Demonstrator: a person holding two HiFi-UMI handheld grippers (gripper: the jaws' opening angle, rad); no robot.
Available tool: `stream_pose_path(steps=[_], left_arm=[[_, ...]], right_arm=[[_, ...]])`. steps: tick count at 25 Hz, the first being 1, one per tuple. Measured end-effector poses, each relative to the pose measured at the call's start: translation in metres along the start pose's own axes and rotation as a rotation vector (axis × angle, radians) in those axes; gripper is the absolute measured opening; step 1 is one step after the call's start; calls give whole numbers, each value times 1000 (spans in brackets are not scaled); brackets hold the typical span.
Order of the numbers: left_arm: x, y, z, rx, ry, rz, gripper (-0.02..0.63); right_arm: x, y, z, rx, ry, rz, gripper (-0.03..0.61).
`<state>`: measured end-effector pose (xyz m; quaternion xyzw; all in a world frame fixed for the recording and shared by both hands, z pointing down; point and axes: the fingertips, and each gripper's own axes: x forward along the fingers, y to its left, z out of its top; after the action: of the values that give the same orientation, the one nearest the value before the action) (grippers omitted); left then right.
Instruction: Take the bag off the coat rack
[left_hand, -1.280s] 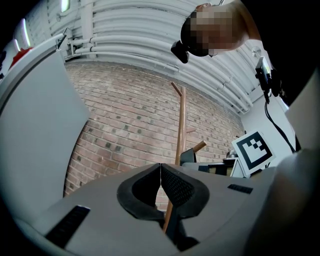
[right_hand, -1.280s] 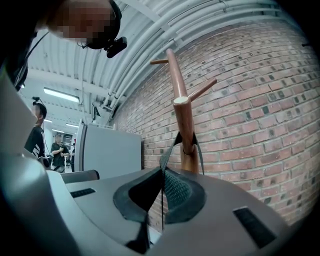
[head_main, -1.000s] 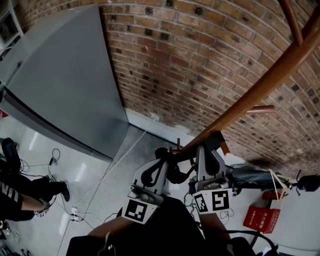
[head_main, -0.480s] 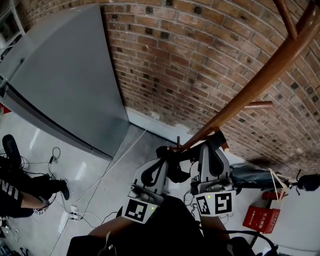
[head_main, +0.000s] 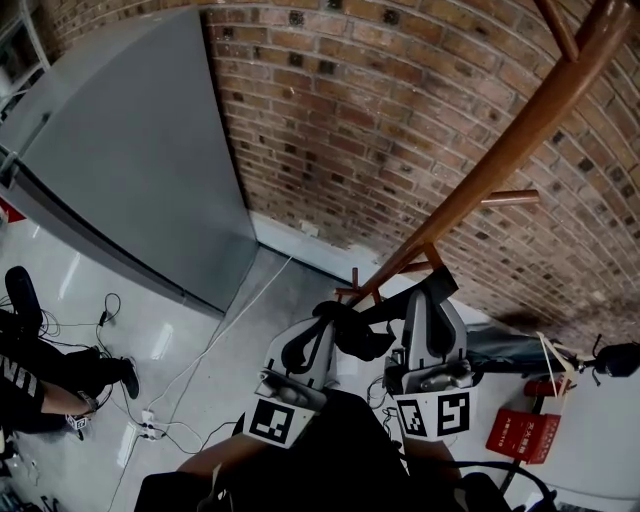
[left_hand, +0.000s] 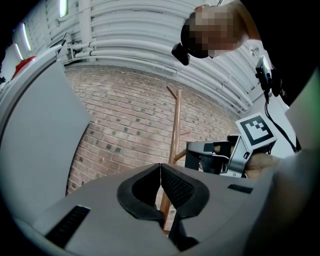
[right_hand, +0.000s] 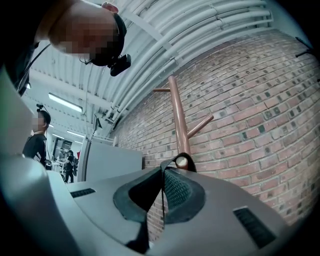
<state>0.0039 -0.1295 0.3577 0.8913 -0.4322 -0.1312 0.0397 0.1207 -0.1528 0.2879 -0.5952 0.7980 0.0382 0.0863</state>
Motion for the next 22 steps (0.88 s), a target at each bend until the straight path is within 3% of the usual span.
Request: stream_pose_path(steps=[22], left_arm=[[8, -37, -2, -7, 10, -132, 18]], right_arm=[[-48, -3, 8, 20, -12, -87, 20]])
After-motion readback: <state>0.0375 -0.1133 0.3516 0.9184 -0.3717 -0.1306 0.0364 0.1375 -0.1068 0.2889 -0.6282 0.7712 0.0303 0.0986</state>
